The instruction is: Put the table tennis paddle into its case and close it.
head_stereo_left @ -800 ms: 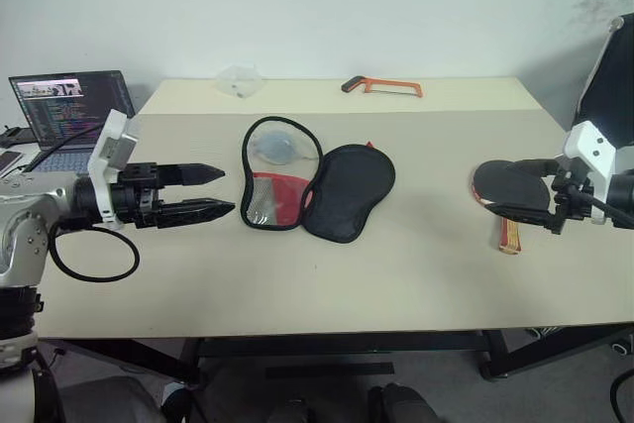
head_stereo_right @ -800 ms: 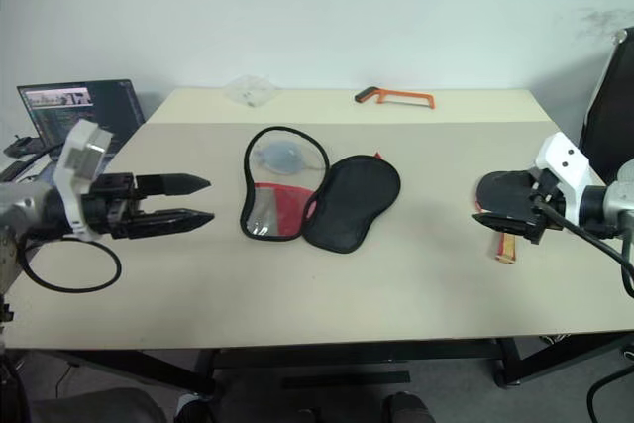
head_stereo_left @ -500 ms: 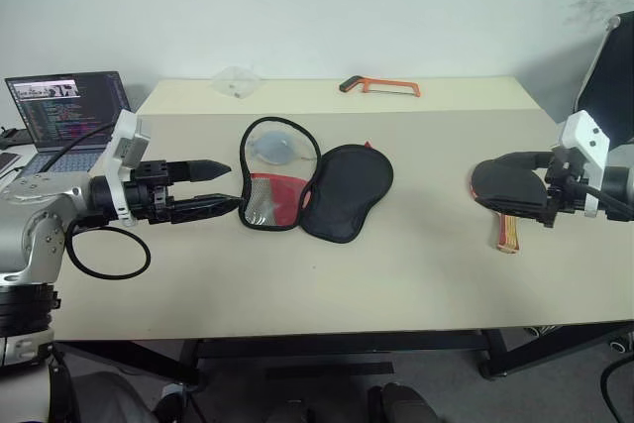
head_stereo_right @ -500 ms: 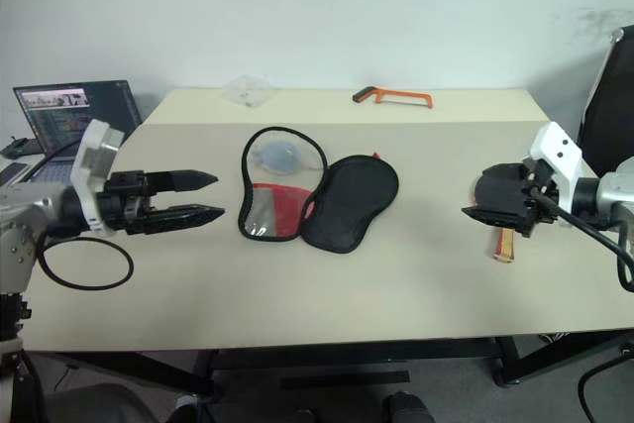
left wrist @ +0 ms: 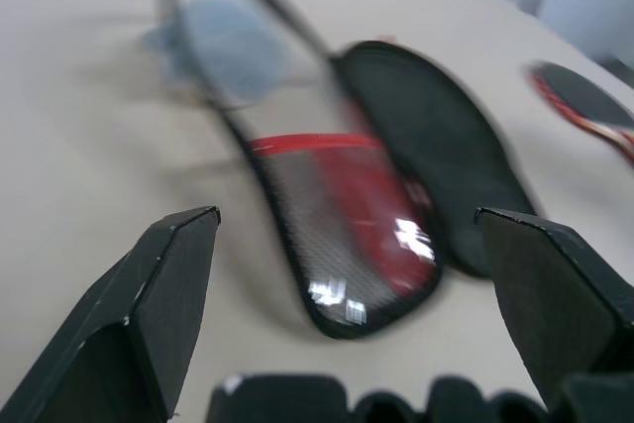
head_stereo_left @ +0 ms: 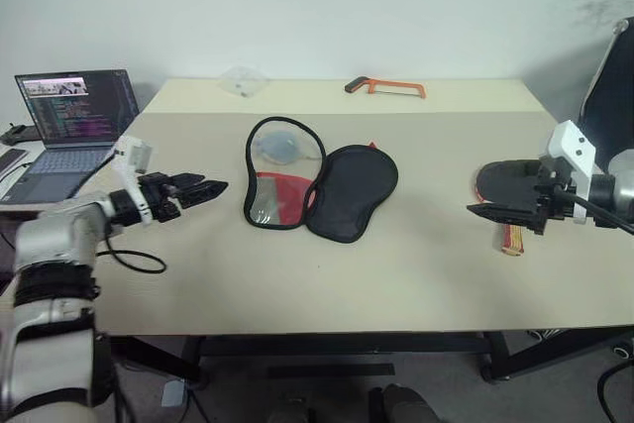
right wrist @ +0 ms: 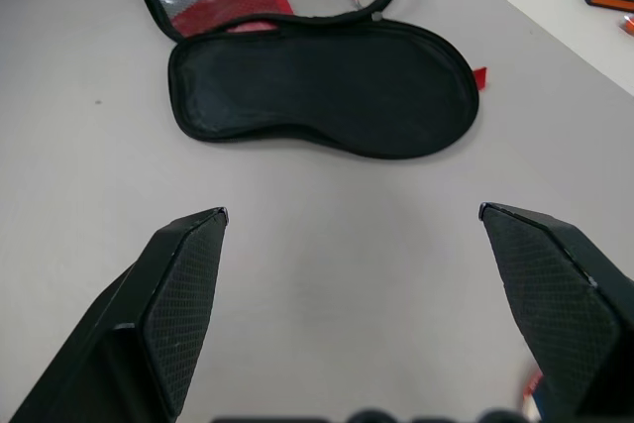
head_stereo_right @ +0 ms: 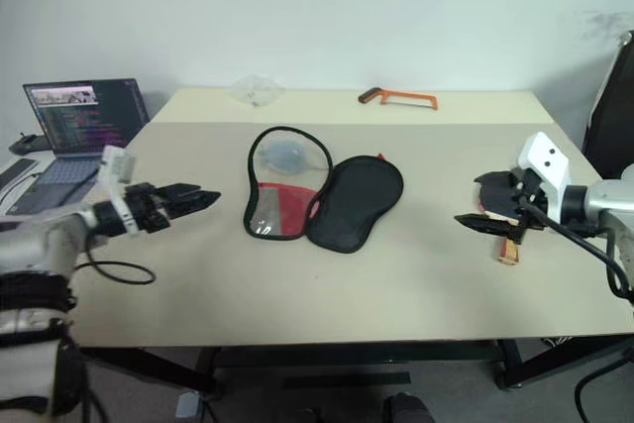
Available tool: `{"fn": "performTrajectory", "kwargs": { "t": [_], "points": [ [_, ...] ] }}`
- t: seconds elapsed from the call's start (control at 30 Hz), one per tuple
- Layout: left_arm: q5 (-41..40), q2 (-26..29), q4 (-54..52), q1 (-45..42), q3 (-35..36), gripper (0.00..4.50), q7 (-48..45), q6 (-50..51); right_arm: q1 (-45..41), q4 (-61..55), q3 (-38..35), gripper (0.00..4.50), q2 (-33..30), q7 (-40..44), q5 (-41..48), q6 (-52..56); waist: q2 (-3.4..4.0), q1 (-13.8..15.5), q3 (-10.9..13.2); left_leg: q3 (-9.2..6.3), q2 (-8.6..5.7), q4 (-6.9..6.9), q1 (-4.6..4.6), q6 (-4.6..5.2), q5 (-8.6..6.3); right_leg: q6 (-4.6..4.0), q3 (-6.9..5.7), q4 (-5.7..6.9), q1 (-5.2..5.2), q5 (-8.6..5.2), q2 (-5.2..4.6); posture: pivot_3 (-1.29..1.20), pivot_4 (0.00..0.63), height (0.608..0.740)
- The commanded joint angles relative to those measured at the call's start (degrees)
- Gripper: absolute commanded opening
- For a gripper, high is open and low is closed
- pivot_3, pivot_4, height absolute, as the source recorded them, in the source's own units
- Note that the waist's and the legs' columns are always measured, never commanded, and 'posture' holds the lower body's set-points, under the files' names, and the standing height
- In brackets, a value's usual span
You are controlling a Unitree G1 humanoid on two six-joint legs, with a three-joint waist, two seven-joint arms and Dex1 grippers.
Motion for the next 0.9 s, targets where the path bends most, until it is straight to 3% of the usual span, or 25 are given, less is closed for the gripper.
{"fn": "performTrajectory", "kwargs": {
  "t": [0.03,0.37,0.6,0.73,0.9],
  "points": [
    [2.61,-4.53,7.60,-5.40,-0.58,4.50,1.98,-4.67,0.06,-2.93,-1.25,4.47,0.23,-1.62,0.40,0.43,-0.01,0.48,-0.01,-0.03,-0.02,0.00,0.00,0.00,0.00,-0.19,0.00,-0.01,0.00,0.12,0.00,0.00,0.150,0.740],
    [9.87,-14.57,22.92,-11.50,-0.37,4.50,13.87,-16.35,4.21,-6.91,-5.23,4.47,-0.70,-3.25,2.17,2.87,-0.05,0.63,-0.01,-0.08,0.03,-0.01,0.00,0.00,0.00,-0.24,0.03,0.00,-0.02,0.16,-0.18,0.00,0.150,0.740],
    [9.33,-17.05,23.42,-11.79,1.00,4.50,10.92,-17.03,4.40,-7.48,-5.36,4.47,-0.68,-4.07,2.55,3.25,-0.08,0.75,-0.03,-0.12,-0.02,0.01,0.01,-0.01,0.01,-0.23,0.00,0.01,0.01,0.17,-0.14,0.00,0.150,0.740],
    [8.34,-19.04,19.48,-11.17,0.61,3.32,6.15,-14.26,3.49,-6.89,-4.37,4.50,-0.01,-4.37,2.27,2.91,-0.09,0.74,-0.03,-0.12,-0.04,0.01,-0.02,-0.01,0.01,-0.23,-0.02,-0.01,0.00,0.17,-0.10,0.00,0.150,0.740],
    [8.07,-22.45,10.96,-7.73,-1.43,1.47,3.04,-8.60,2.60,-6.29,-3.45,4.50,0.67,-4.43,2.09,2.36,-0.08,0.73,-0.03,-0.12,-0.06,0.01,-0.02,-0.01,0.01,-0.22,0.00,0.00,0.01,0.18,-0.08,0.00,0.150,0.740]
  ]
}}
